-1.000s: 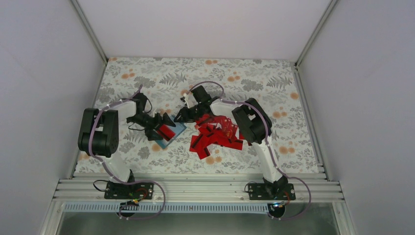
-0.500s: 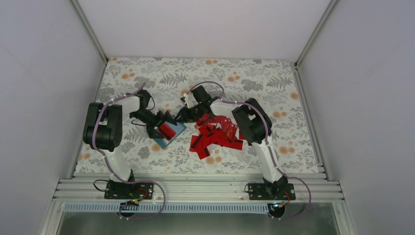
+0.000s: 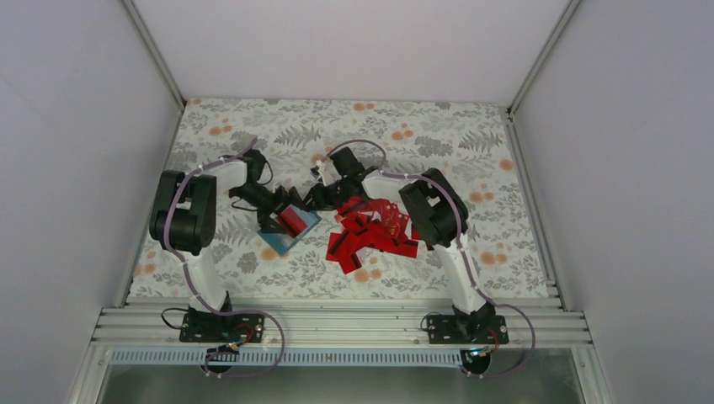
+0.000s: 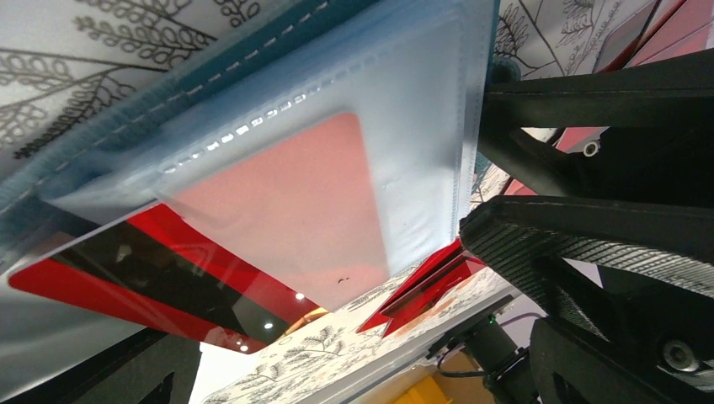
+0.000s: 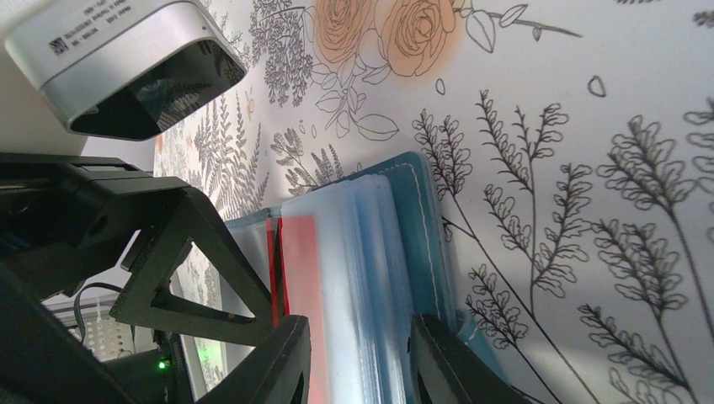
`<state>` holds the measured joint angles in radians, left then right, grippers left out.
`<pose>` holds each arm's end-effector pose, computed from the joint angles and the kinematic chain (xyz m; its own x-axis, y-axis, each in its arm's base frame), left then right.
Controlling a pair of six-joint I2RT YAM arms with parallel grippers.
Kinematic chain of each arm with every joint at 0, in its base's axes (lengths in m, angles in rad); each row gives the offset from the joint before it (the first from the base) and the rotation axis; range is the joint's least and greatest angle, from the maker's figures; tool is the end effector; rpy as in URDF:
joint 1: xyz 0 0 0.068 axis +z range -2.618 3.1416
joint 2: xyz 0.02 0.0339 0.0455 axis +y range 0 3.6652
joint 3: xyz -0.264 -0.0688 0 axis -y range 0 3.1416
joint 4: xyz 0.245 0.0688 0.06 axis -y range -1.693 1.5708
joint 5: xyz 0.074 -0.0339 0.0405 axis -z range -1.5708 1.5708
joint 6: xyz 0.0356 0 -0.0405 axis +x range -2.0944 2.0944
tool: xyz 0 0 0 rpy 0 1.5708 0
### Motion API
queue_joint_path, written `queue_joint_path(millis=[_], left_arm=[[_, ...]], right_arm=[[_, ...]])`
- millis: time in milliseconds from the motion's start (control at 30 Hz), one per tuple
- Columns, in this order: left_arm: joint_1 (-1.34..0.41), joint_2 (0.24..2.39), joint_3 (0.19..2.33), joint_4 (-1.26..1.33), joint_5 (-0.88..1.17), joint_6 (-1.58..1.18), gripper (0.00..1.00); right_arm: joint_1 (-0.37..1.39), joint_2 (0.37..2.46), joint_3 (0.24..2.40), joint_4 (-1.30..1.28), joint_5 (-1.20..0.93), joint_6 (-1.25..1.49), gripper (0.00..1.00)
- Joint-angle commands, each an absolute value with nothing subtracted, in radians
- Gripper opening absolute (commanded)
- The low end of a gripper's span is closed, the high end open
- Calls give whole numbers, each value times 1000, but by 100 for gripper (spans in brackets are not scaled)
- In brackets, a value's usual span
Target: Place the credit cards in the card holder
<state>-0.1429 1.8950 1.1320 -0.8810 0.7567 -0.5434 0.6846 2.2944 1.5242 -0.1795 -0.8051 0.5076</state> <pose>0.3086 -0.0691 0.1382 -0.8728 -0.2542 0.4166 -0.4643 0.6956 -0.5482 0.3477 0.3170 0.1036 -0.9216 -0.3174 -0.2236 -0.3608 0.4873 0.7952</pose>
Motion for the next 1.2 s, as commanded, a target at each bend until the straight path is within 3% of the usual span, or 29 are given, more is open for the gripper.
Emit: queue_joint_path(millis=[0,567,900,1167], left_arm=[[-185,1951,1153,-715,720,-611,98],[-200,1739,996,-502,688,-929,98],[-227,1717,983,-548,614,-859,98],[-283,1813,1111,-628,544,-751,98]], right_arm=[[704,2386,1468,-329,-686,508,32],[686,2326,1460,-380,-659,489,32],[636,2231,1399,-348,-668,512,33],[634,2199,1367,-313,-695,519,33]])
